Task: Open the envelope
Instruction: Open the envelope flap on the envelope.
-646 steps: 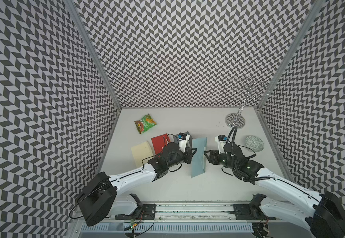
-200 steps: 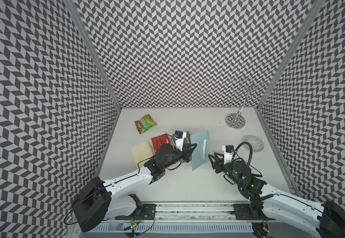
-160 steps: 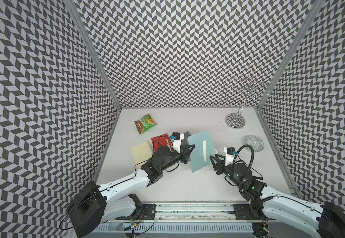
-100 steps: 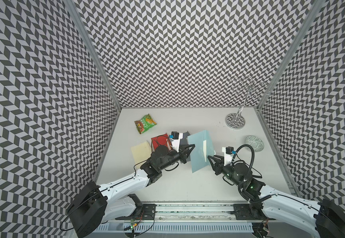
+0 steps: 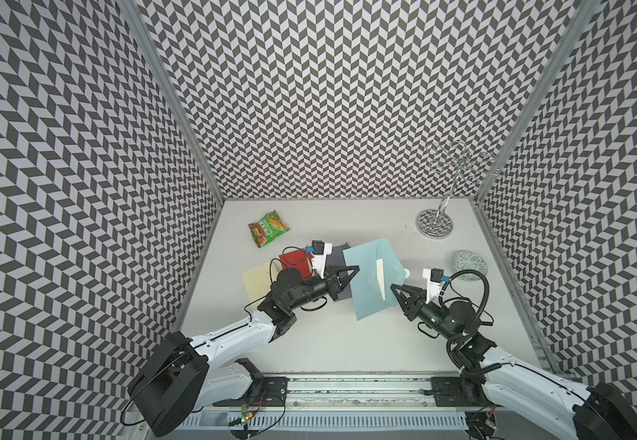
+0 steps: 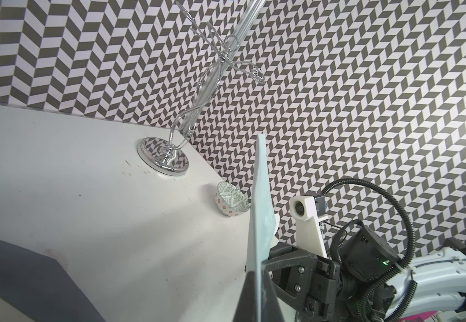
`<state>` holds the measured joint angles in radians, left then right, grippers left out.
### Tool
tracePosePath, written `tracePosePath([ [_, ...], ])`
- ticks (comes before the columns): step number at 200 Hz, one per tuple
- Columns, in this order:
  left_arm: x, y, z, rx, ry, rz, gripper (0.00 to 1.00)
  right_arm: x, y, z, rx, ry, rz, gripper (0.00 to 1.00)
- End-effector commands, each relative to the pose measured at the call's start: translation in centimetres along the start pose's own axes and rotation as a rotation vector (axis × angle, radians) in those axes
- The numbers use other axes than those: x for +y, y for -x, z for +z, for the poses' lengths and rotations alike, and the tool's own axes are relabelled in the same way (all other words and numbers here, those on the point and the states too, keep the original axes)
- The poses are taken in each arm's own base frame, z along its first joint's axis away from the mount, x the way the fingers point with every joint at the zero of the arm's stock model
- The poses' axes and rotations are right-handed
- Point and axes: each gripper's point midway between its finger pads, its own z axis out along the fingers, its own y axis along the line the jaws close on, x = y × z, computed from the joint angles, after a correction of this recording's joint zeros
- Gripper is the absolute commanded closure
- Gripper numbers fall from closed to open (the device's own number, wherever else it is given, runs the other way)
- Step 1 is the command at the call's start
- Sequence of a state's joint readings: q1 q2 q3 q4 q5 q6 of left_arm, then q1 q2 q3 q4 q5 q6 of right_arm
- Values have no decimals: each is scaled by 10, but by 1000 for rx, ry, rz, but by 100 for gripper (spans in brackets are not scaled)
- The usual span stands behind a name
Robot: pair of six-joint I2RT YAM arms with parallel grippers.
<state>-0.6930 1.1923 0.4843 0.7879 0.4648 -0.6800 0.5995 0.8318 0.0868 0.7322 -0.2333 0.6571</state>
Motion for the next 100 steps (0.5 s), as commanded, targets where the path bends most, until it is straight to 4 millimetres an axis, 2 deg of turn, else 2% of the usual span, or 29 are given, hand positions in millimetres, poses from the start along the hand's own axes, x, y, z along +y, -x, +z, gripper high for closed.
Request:
tracePosePath([
  [1, -17, 1, -3, 5, -88, 2, 100, 38, 12, 0, -1, 176, -11, 84],
  [21, -19, 1, -4, 8, -96, 5, 100, 47, 8, 2, 31, 230, 2, 87],
  [42, -19, 0, -4, 13, -101, -6, 100, 47, 7, 1, 26, 235, 24, 92],
  [63, -14, 0, -5, 10, -78, -15, 100, 49, 10, -3, 11, 242, 19, 100],
  [76, -8, -1, -5, 13, -51, -18, 100, 50, 12, -6, 6, 244, 6, 100],
  [100, 6, -2, -4, 11, 15, -26, 87, 48, 18, -6, -5, 209, -30, 100],
])
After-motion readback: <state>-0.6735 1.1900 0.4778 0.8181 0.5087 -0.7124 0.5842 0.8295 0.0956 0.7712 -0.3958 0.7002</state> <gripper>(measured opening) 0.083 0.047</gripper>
